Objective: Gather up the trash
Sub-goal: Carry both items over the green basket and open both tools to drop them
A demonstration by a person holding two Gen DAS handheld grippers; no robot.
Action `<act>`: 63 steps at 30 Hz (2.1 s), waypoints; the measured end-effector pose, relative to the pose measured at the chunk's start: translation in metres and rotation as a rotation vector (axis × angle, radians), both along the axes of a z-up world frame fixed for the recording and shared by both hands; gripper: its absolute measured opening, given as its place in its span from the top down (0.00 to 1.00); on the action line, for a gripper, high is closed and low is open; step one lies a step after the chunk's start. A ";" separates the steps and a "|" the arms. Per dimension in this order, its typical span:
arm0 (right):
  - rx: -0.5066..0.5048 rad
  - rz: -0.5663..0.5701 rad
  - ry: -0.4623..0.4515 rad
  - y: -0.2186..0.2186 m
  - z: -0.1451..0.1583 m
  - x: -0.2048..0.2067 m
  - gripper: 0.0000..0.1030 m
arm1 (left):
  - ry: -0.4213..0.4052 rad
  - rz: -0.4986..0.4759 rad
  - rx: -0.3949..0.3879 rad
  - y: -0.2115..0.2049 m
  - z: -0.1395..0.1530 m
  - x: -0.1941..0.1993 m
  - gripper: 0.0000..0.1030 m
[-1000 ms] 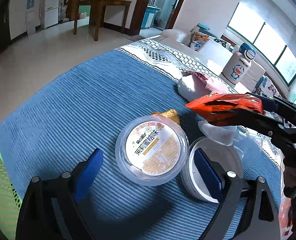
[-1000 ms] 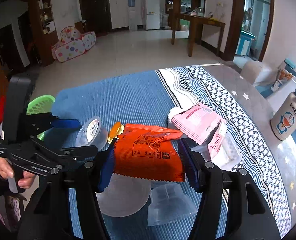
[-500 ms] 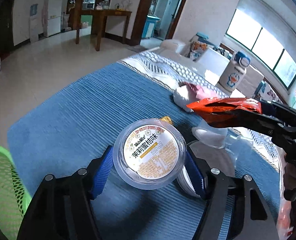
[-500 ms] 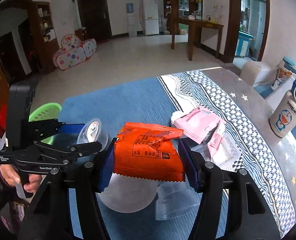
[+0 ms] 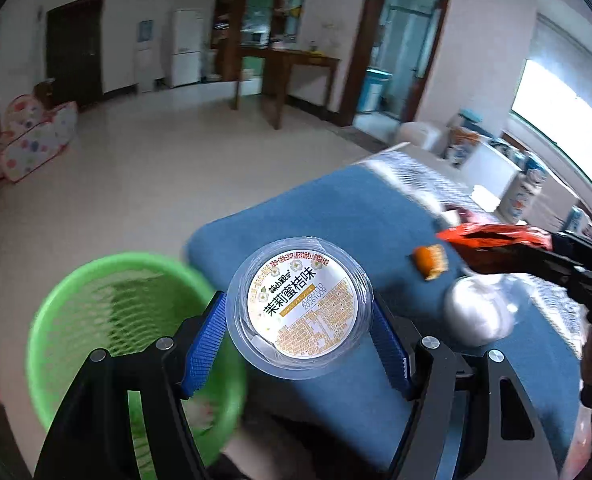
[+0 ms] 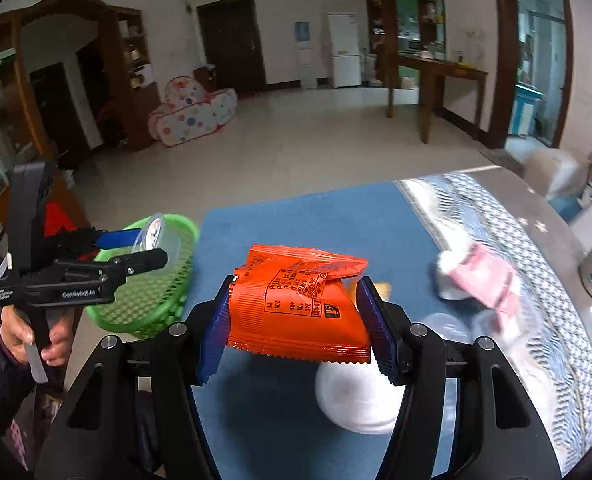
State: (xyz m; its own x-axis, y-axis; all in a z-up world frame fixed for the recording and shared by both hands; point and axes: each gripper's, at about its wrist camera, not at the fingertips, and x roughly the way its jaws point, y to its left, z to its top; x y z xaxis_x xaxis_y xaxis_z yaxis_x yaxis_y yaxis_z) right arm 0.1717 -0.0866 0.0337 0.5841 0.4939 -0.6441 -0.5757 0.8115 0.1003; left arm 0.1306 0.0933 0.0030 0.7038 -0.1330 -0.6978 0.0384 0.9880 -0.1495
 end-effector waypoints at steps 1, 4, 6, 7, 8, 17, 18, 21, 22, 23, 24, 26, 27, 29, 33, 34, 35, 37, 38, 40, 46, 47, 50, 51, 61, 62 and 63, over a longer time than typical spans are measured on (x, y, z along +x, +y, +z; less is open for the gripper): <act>0.002 0.014 0.003 0.009 -0.001 -0.001 0.42 | 0.009 0.018 0.002 0.009 -0.003 -0.002 0.35; 0.011 0.049 0.010 0.032 -0.002 -0.004 0.42 | 0.046 0.087 0.010 0.041 -0.016 -0.009 0.35; 0.015 0.070 0.015 0.045 -0.003 -0.006 0.42 | 0.079 0.133 0.004 0.064 -0.029 -0.011 0.35; 0.017 0.082 0.019 0.053 -0.004 -0.007 0.42 | 0.091 0.144 0.000 0.070 -0.034 -0.012 0.35; 0.018 0.092 0.022 0.059 -0.005 -0.007 0.42 | 0.107 0.160 0.000 0.078 -0.040 -0.012 0.35; 0.032 0.138 0.060 0.101 -0.015 -0.008 0.42 | 0.208 0.222 -0.018 0.116 -0.086 -0.012 0.35; 0.032 0.141 0.065 0.103 -0.016 -0.007 0.42 | 0.217 0.220 -0.023 0.117 -0.090 -0.012 0.35; 0.028 0.148 0.071 0.108 -0.019 -0.006 0.42 | 0.234 0.217 -0.041 0.120 -0.099 -0.014 0.35; 0.027 0.151 0.072 0.110 -0.019 -0.005 0.42 | 0.239 0.214 -0.054 0.120 -0.102 -0.015 0.34; 0.027 0.153 0.073 0.111 -0.020 -0.005 0.42 | 0.241 0.214 -0.057 0.120 -0.104 -0.016 0.33; 0.028 0.154 0.075 0.113 -0.020 -0.005 0.42 | 0.242 0.214 -0.060 0.121 -0.105 -0.016 0.29; 0.031 0.157 0.077 0.113 -0.020 -0.005 0.42 | 0.237 0.215 -0.065 0.121 -0.106 -0.020 0.25; 0.034 0.160 0.078 0.114 -0.019 -0.005 0.42 | 0.233 0.214 -0.068 0.121 -0.104 -0.022 0.25; 0.038 0.164 0.080 0.114 -0.020 -0.002 0.42 | 0.225 0.217 -0.073 0.121 -0.101 -0.026 0.24; 0.047 0.182 0.086 0.123 -0.022 -0.005 0.42 | 0.200 0.246 -0.058 0.126 -0.089 -0.039 0.24; 0.050 0.189 0.089 0.126 -0.022 -0.005 0.42 | 0.191 0.254 -0.058 0.127 -0.086 -0.043 0.24; 0.054 0.194 0.094 0.129 -0.023 -0.006 0.42 | 0.183 0.262 -0.055 0.131 -0.081 -0.045 0.24; 0.058 0.207 0.103 0.138 -0.026 -0.006 0.42 | 0.165 0.284 -0.041 0.135 -0.073 -0.054 0.24; 0.060 0.214 0.109 0.142 -0.027 -0.006 0.42 | 0.158 0.290 -0.041 0.137 -0.070 -0.058 0.24; 0.057 0.230 0.123 0.153 -0.032 -0.008 0.42 | 0.146 0.309 -0.039 0.143 -0.064 -0.067 0.24; 0.049 0.267 0.166 0.184 -0.048 -0.005 0.41 | 0.106 0.371 -0.051 0.160 -0.048 -0.092 0.24; 0.048 0.270 0.173 0.188 -0.050 -0.005 0.41 | 0.099 0.381 -0.054 0.164 -0.045 -0.095 0.24; 0.050 0.279 0.208 0.203 -0.060 -0.004 0.41 | 0.085 0.401 -0.060 0.173 -0.040 -0.104 0.24; 0.054 0.278 0.224 0.208 -0.065 -0.004 0.41 | 0.080 0.407 -0.061 0.176 -0.038 -0.107 0.24; 0.089 0.267 0.238 0.192 -0.060 -0.008 0.24 | 0.068 0.407 -0.084 0.172 -0.033 -0.103 0.23; 0.090 0.259 0.232 0.187 -0.058 -0.007 0.24 | 0.067 0.400 -0.084 0.168 -0.033 -0.101 0.23; 0.091 0.243 0.220 0.177 -0.054 -0.008 0.24 | 0.066 0.395 -0.084 0.164 -0.032 -0.100 0.23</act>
